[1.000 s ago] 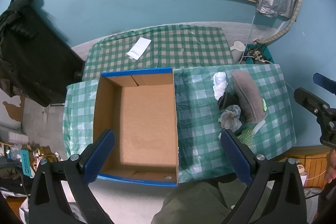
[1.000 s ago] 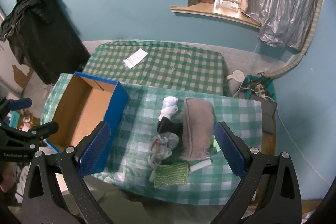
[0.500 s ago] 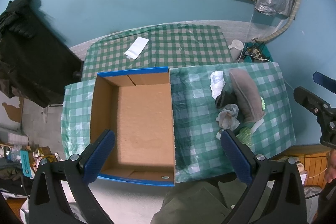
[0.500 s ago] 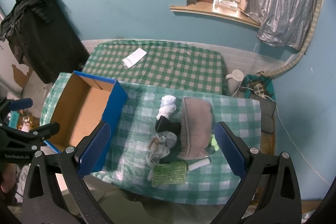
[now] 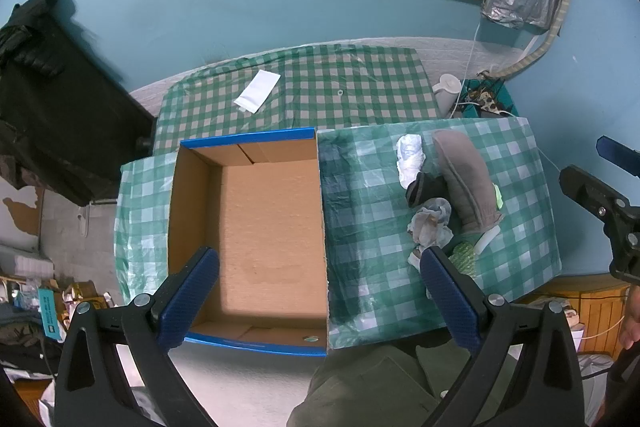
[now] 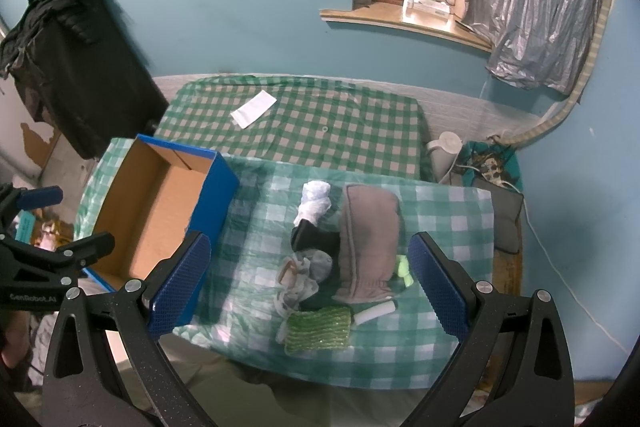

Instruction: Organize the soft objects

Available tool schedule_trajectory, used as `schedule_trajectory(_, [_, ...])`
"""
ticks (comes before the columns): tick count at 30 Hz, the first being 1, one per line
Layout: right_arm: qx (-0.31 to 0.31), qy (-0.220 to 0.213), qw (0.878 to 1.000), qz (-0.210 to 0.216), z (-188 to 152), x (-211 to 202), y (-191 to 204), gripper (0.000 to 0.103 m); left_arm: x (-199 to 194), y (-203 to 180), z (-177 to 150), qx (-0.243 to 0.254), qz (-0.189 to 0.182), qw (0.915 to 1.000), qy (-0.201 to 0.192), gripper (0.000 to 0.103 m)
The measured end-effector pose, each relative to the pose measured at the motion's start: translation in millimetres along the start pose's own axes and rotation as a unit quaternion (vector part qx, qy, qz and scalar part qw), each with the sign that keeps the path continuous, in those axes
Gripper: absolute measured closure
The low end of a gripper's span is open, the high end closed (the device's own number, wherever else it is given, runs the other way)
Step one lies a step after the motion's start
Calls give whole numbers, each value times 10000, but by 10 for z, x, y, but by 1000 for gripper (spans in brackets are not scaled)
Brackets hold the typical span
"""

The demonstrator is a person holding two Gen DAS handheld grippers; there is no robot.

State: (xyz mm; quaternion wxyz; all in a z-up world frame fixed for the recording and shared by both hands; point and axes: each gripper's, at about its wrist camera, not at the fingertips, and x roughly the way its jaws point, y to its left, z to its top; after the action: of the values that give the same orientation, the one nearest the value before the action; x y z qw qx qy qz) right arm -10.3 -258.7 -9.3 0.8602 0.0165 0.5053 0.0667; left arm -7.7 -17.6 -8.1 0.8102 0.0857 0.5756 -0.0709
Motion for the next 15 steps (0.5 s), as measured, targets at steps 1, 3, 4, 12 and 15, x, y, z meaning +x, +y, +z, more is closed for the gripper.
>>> schedule_trajectory(1, [5,-3,10000,3,7,-17,-10,5,3,-6,14,1,-1,10000,4,2])
schedule_trajectory(3, [2,-1,10000,-2,11,-22,-12,5,4,-7,24,10,3,10000,3,2])
schedule_trajectory(4, [-2,-5,10000,-4,-9,-21,-18,5,6,-23,7,10,9,10000,5,2])
schedule_trajectory(12, [13,14,10000,-9,12,-18,-20,5,12,-12,45,17,-13,10000,22,2])
schedule_trajectory(15, [26,13,10000,-15,-12,-30,-61,5,40,-68,74,37,-12,10000,54,2])
